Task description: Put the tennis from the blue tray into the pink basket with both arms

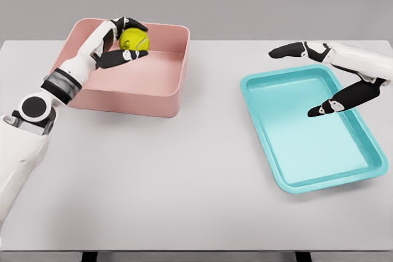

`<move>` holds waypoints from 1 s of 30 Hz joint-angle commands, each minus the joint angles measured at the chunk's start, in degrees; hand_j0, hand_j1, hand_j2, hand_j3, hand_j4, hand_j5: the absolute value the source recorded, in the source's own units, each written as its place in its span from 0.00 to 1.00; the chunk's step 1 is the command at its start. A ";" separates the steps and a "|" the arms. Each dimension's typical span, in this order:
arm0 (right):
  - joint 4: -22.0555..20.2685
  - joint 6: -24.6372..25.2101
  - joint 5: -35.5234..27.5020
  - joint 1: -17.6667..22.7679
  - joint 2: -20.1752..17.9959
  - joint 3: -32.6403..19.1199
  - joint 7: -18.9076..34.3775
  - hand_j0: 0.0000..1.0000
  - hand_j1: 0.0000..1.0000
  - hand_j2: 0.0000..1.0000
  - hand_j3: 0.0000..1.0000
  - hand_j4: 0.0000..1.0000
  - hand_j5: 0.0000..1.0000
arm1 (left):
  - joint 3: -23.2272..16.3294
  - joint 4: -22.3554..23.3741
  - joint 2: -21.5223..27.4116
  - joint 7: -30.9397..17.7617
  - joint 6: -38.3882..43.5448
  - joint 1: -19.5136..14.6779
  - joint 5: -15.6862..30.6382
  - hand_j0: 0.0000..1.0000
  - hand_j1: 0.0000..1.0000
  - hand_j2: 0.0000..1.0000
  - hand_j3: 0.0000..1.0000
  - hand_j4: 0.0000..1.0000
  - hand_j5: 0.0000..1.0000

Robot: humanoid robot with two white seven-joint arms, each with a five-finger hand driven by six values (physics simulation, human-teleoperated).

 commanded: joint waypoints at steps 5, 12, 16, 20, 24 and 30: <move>-0.03 0.16 -0.46 0.00 -0.05 -0.02 -0.03 1.00 1.00 1.00 1.00 1.00 1.00 | 0.08 0.32 0.02 -0.06 0.01 0.00 -0.07 0.99 0.99 0.99 0.99 0.99 0.99; 0.06 0.16 -0.46 0.00 -0.05 0.07 -0.03 1.00 1.00 1.00 1.00 1.00 1.00 | -0.01 -4.69 1.34 -0.50 -7.01 0.97 0.28 1.00 1.00 1.00 1.00 1.00 1.00; 0.06 0.16 -0.46 0.09 0.04 0.16 -0.03 1.00 1.00 1.00 1.00 1.00 1.00 | -0.01 -14.53 11.00 -0.41 -23.03 7.03 0.45 1.00 1.00 1.00 1.00 1.00 1.00; 0.06 0.16 -0.37 0.35 0.04 0.16 -0.03 1.00 1.00 1.00 1.00 1.00 1.00 | 1.22 -19.28 20.75 -0.41 -23.03 11.42 0.54 1.00 1.00 1.00 1.00 1.00 1.00; 0.06 0.16 -0.37 0.35 0.04 0.16 -0.03 1.00 1.00 1.00 1.00 1.00 1.00 | 5.61 -19.37 27.97 -0.06 -23.03 17.75 0.19 1.00 1.00 1.00 1.00 1.00 1.00; 0.06 0.07 -0.37 0.53 0.04 0.16 -0.03 1.00 1.00 1.00 1.00 1.00 1.00 | 7.20 -19.11 30.61 0.03 -23.03 20.39 0.10 1.00 1.00 1.00 1.00 1.00 1.00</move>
